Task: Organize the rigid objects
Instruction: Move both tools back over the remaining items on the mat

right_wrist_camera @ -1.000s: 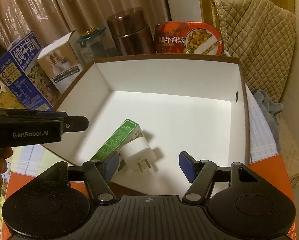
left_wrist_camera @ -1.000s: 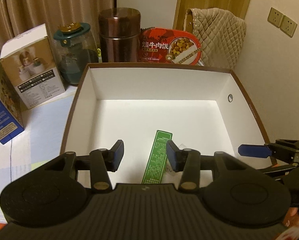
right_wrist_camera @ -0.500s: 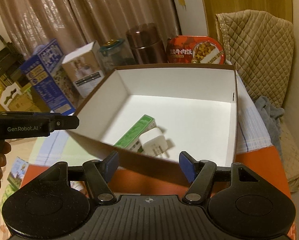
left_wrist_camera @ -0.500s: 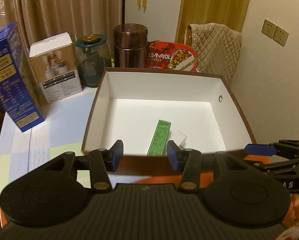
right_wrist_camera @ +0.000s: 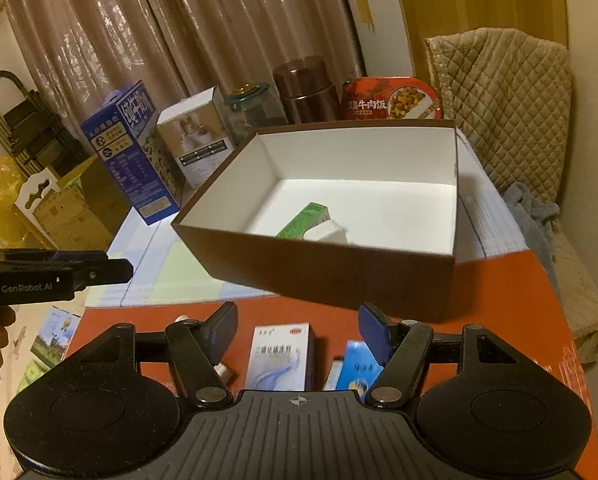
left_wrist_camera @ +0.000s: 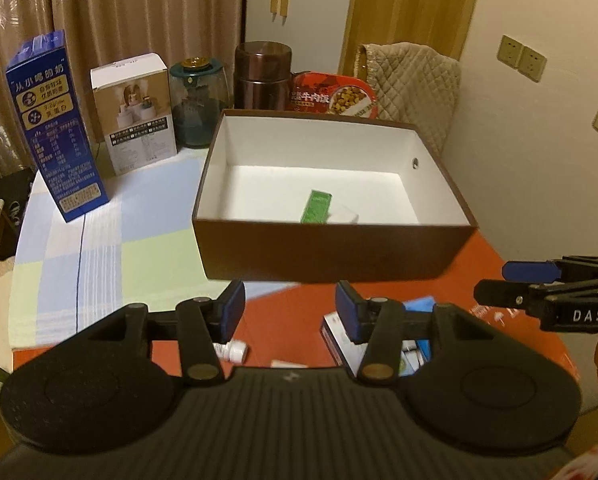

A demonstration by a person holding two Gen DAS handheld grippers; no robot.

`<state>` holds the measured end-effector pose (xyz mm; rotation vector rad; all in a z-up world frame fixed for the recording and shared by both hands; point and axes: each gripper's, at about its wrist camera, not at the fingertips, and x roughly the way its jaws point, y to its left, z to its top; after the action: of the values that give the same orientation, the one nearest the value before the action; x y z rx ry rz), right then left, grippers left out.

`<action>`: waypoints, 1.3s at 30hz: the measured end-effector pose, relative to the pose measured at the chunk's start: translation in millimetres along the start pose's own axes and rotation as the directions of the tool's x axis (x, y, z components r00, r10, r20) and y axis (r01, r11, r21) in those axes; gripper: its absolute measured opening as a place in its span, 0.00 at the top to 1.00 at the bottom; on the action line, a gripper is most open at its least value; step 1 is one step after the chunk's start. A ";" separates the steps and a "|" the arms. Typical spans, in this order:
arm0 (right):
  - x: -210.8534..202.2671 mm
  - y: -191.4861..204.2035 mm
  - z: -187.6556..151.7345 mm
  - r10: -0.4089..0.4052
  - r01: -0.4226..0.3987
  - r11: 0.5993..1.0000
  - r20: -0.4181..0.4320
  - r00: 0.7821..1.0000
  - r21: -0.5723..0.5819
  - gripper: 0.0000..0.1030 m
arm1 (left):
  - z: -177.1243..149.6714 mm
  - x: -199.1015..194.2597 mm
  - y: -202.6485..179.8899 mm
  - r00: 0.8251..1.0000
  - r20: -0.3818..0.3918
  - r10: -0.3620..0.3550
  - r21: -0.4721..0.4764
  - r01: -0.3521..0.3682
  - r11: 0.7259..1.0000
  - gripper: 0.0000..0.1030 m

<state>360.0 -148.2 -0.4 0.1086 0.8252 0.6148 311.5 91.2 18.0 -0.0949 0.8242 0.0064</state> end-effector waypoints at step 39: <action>-41.5 71.2 -132.0 -0.108 0.121 0.987 -0.123 0.987 0.110 0.38 | -152.9 -42.6 23.7 0.977 -0.194 -0.087 0.097 0.107 0.990 0.49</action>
<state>210.5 -131.3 -40.5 0.1317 0.9737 0.4675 169.6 102.8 -56.0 -0.0348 1.0075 -0.1406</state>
